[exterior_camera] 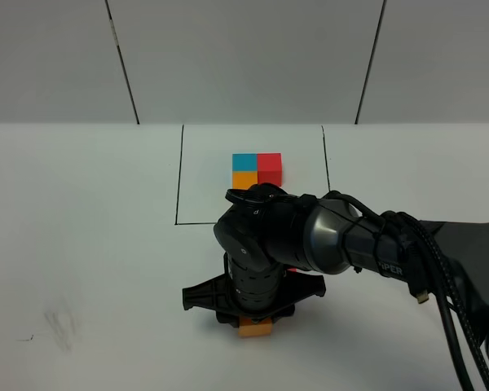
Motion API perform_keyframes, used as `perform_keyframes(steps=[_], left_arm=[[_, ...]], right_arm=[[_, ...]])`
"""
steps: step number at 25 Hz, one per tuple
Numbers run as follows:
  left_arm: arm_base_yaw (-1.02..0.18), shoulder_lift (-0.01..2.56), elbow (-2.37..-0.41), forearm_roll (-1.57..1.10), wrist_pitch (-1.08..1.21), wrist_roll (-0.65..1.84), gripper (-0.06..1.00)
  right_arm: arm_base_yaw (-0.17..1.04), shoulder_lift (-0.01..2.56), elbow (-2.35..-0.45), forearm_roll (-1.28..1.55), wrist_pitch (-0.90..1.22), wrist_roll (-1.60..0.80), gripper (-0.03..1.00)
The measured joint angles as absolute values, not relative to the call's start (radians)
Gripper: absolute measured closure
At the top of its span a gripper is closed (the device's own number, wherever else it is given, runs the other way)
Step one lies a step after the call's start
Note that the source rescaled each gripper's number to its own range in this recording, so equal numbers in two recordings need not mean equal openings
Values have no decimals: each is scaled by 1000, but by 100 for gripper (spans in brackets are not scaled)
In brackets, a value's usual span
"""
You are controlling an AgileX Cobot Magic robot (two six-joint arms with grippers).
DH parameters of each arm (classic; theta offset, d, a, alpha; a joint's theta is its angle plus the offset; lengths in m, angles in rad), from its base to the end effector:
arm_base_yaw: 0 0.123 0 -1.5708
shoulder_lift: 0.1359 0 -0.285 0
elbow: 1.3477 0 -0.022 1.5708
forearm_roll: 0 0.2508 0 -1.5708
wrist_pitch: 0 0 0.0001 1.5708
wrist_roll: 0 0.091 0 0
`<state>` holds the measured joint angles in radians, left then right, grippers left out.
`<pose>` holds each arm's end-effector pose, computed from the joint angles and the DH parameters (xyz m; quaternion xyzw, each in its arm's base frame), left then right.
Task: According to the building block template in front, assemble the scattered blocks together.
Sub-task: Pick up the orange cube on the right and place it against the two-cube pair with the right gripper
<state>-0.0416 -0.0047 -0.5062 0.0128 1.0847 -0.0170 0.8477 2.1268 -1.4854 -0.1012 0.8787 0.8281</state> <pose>-0.0072 0.0013 0.2770 0.0102 0.8566 -0.0087 0.5159 0.2827 0.3097 0.1393 -0.0393 0.9960 0.0237 0.0766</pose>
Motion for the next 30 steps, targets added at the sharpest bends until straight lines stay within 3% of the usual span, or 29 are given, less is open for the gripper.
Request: perform_keyframes(steps=[30], left_arm=[[-42, -5, -506, 13, 1085, -17, 50]], right_arm=[[848, 2163, -1525, -189, 866, 877, 68]])
